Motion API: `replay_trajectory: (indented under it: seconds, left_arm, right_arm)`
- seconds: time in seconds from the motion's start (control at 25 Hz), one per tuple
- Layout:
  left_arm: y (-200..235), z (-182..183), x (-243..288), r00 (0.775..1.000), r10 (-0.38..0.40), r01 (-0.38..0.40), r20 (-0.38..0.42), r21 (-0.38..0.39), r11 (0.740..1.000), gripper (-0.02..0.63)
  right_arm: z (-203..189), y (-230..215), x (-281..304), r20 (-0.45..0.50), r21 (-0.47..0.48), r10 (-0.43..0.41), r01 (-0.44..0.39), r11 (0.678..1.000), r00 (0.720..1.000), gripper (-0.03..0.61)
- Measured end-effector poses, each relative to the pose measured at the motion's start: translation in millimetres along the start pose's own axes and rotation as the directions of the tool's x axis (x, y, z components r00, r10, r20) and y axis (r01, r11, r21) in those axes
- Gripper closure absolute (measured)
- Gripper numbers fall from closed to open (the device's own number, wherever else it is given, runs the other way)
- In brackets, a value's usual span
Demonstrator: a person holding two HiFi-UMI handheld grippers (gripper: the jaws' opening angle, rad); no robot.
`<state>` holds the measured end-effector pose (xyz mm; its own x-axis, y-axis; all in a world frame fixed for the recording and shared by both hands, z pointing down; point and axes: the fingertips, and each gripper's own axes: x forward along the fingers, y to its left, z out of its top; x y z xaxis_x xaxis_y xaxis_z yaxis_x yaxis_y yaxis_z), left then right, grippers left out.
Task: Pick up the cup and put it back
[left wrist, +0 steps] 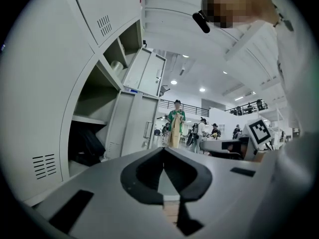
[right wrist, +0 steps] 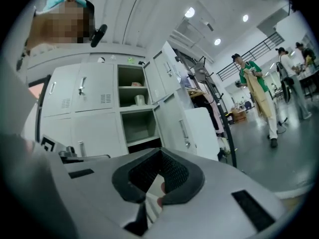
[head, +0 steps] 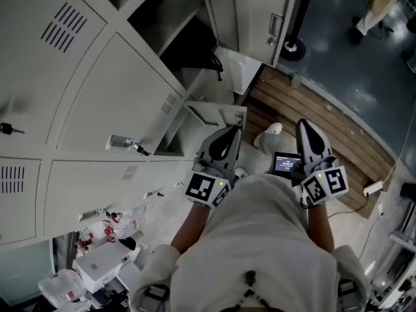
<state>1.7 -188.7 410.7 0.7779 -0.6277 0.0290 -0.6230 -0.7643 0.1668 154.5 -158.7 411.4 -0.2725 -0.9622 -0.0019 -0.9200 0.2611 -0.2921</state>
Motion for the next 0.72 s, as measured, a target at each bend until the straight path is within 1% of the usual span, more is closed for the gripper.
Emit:
replay_trajectory:
  seconds: [0.12, 0.24, 0.32, 0.52, 0.72]
  left_arm:
    - [-5.1, -8.9, 2.5, 1.0, -0.014, 0.014, -0.018, 0.013, 1.0, 0.606]
    - [-5.9, -13.2, -0.7, 1.0, -0.005, 0.006, -0.02, 0.022, 1.0, 0.606]
    - [-1.4, -13.6, -6.1, 1.0, 0.016, -0.015, -0.013, 0.018, 1.0, 0.606]
    - [13.7, -14.4, -23.9, 0.995, 0.096, -0.096, -0.006, 0.006, 0.995, 0.606]
    - [15.1, -16.8, -31.5, 0.992, 0.123, -0.123, 0.003, -0.005, 0.992, 0.606]
  right_arm:
    - [-17.9, 17.7, -4.8, -0.015, 0.027, 0.079, -0.078, 0.997, 0.997, 0.554]
    - [-27.2, 26.0, -1.3, -0.041, 0.013, 0.114, -0.114, 0.993, 0.993, 0.554]
    - [-31.1, 30.5, 4.6, -0.05, 0.013, 0.134, -0.133, 0.991, 0.99, 0.554]
    - [-38.6, 43.0, 17.0, -0.065, 0.014, 0.177, -0.177, 0.984, 0.982, 0.554]
    - [-41.4, 47.1, 18.0, -0.083, -0.01, 0.195, -0.197, 0.98, 0.977, 0.554]
